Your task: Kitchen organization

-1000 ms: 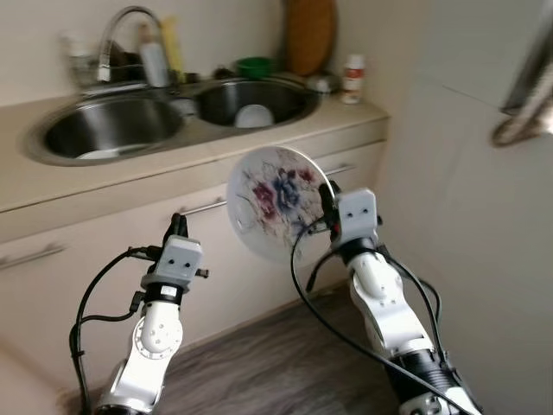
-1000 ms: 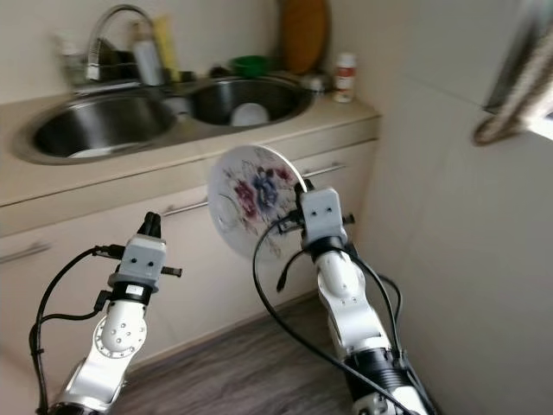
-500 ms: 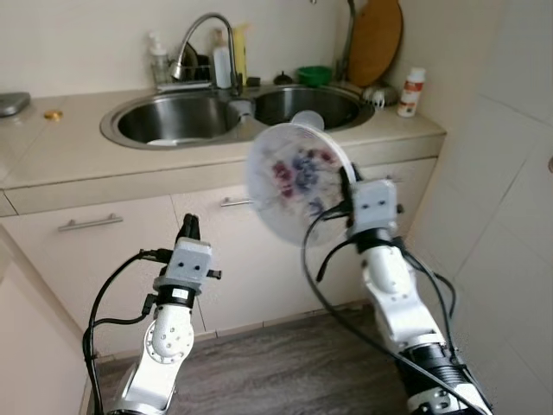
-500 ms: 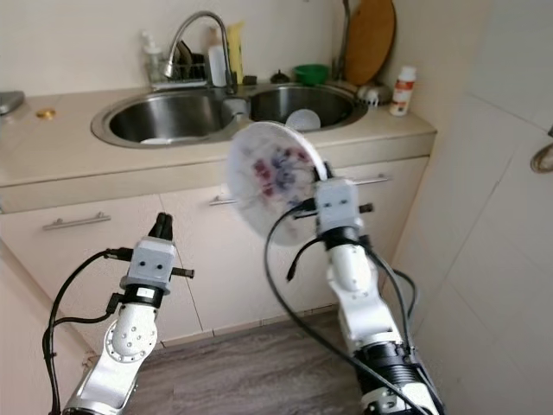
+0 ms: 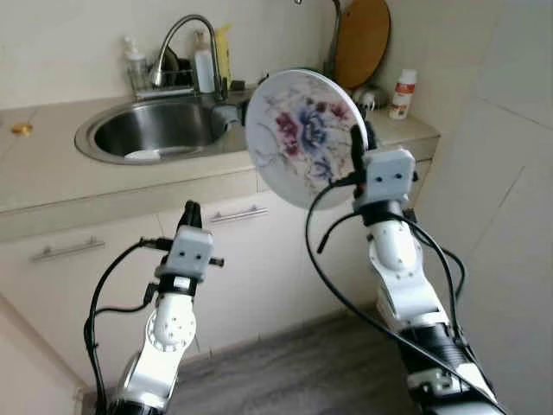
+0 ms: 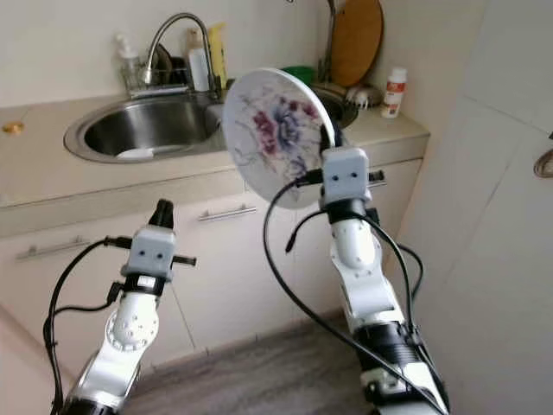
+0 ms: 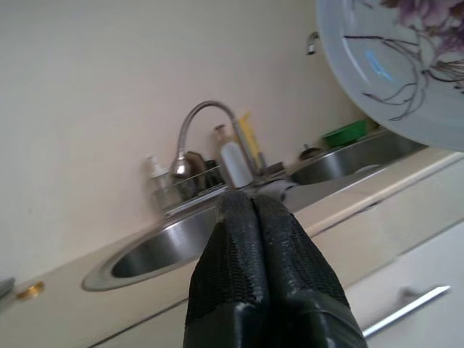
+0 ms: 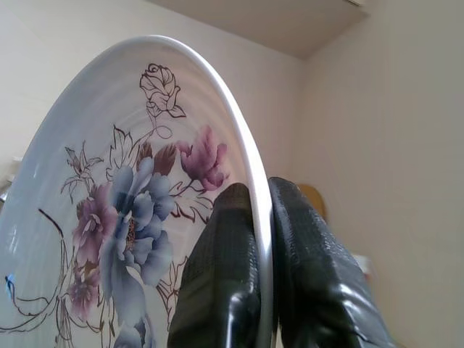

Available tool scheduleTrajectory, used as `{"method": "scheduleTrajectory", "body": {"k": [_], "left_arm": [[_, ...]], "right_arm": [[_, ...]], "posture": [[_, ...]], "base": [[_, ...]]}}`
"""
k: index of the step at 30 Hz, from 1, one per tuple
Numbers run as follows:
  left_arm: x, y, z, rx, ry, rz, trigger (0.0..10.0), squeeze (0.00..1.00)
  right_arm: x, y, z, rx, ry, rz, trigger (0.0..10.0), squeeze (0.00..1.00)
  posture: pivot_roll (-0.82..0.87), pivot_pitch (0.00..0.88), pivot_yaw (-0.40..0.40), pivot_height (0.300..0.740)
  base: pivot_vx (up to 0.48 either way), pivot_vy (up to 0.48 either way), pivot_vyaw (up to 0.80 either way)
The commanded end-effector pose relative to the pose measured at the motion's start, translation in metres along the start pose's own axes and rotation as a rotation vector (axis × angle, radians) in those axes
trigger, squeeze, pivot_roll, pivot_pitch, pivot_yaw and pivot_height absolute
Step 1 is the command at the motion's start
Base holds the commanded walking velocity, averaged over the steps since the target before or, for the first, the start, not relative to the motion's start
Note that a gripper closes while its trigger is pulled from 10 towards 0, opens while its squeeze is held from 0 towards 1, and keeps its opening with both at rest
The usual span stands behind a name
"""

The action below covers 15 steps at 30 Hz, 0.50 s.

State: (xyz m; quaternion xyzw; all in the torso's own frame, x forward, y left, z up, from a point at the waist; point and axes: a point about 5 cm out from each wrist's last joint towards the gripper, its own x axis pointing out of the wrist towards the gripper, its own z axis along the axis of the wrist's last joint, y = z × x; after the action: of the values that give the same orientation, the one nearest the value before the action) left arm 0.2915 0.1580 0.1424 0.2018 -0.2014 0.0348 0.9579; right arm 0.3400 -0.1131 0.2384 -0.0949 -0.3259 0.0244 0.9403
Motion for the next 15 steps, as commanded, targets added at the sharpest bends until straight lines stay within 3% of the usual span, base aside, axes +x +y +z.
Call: {"method": "scheduleTrajectory", "body": {"k": [1, 12, 15], "left_arm": [[0.001, 0.004, -0.001, 0.007, 0.002, 0.009, 10.0, 0.0], [0.002, 0.004, 0.001, 0.009, -0.003, 0.011, 10.0, 0.0], [0.002, 0.005, 0.002, 0.014, -0.015, 0.007, 10.0, 0.0]], "right_arm": [[0.011, 0.01, 0.014, 0.0, -0.067, 0.025, 10.0, 0.0], [0.023, 0.006, 0.02, -0.012, -0.094, 0.009, 10.0, 0.0], [0.024, 0.003, 0.017, 0.0, -0.077, -0.02, 10.0, 0.0]], "posture": [[-0.04, 0.0, -0.011, 0.74], [-0.03, 0.0, -0.015, 0.74], [-0.03, 0.0, -0.016, 0.74]], "base": [[0.266, 0.319, 0.0], [0.266, 0.319, 0.0], [0.0, 0.0, 0.0]]}}
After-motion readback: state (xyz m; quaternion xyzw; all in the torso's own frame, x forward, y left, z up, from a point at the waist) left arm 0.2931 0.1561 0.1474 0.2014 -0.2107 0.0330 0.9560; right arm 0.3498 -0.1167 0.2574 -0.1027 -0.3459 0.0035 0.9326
